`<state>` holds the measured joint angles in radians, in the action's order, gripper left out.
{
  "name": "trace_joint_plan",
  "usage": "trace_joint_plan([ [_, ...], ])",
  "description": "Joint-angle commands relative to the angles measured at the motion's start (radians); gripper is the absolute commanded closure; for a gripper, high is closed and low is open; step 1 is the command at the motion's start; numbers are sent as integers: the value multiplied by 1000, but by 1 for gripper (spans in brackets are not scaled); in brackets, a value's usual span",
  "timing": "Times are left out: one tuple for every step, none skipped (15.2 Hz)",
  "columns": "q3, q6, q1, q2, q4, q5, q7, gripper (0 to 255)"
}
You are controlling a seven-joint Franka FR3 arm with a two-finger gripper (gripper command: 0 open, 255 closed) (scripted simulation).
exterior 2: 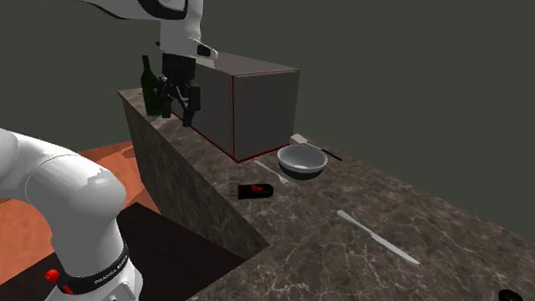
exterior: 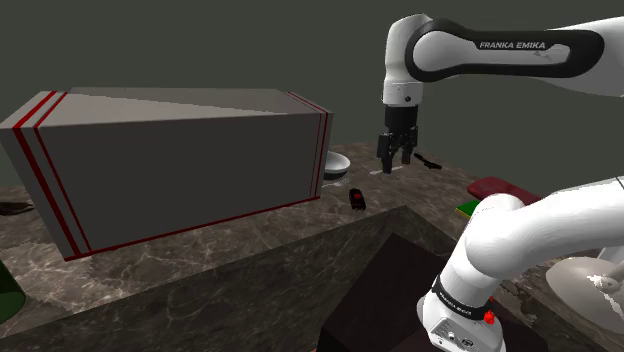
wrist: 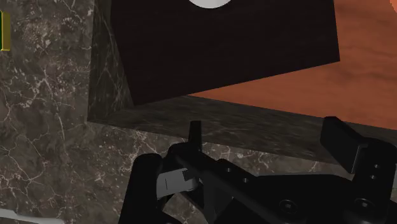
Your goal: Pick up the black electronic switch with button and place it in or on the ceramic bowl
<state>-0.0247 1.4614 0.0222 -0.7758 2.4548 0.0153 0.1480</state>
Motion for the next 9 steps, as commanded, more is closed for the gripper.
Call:
trace_joint_plan([
  [0,0,0,0,0,0,0,0],
  [2,45,10,7,26,4,21,0],
  [5,90,21,15,50,8,41,0],
  [7,136,32,25,73,12,62,0],
  [9,183,43,37,94,17,83,0],
  [11,229,54,51,114,22,104,0],
  [13,276,66,67,133,27,125,0],
  [14,323,78,84,150,33,147,0],
  [16,371,90,103,166,40,168,0],
])
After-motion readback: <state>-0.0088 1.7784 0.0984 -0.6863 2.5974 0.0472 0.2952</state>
